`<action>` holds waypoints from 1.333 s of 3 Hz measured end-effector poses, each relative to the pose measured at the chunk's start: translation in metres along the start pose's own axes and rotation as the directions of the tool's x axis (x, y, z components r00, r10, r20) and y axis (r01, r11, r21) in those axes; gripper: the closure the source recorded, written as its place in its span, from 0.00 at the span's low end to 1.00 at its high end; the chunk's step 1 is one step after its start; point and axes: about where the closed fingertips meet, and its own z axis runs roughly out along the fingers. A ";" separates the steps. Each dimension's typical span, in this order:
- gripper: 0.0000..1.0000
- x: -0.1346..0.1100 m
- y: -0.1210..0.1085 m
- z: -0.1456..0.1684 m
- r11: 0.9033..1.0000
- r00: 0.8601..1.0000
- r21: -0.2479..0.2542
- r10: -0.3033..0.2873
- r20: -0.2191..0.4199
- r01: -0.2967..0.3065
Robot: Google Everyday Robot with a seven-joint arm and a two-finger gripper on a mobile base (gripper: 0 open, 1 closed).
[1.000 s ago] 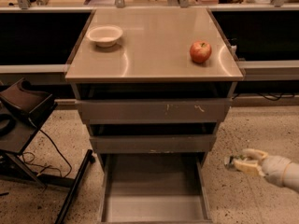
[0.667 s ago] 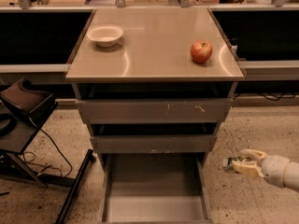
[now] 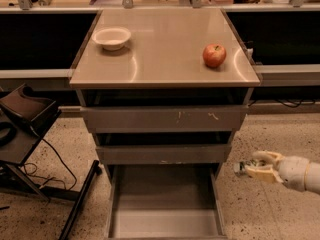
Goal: Pick 7up can from bottom drawer and place on counter
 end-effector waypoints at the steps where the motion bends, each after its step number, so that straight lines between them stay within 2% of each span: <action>1: 1.00 -0.130 0.036 -0.007 0.970 0.981 -0.148 -0.192 0.034 0.195; 2: 1.00 -0.264 0.067 -0.029 0.907 0.928 -0.205 -0.371 0.028 0.368; 3: 1.00 -0.311 0.081 -0.048 0.877 0.895 -0.185 -0.446 0.028 0.443; 4: 1.00 -0.311 0.082 -0.048 0.877 0.895 -0.185 -0.446 0.029 0.443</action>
Offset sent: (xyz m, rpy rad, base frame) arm 0.0249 0.1765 0.4568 -0.3972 -0.3209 0.5181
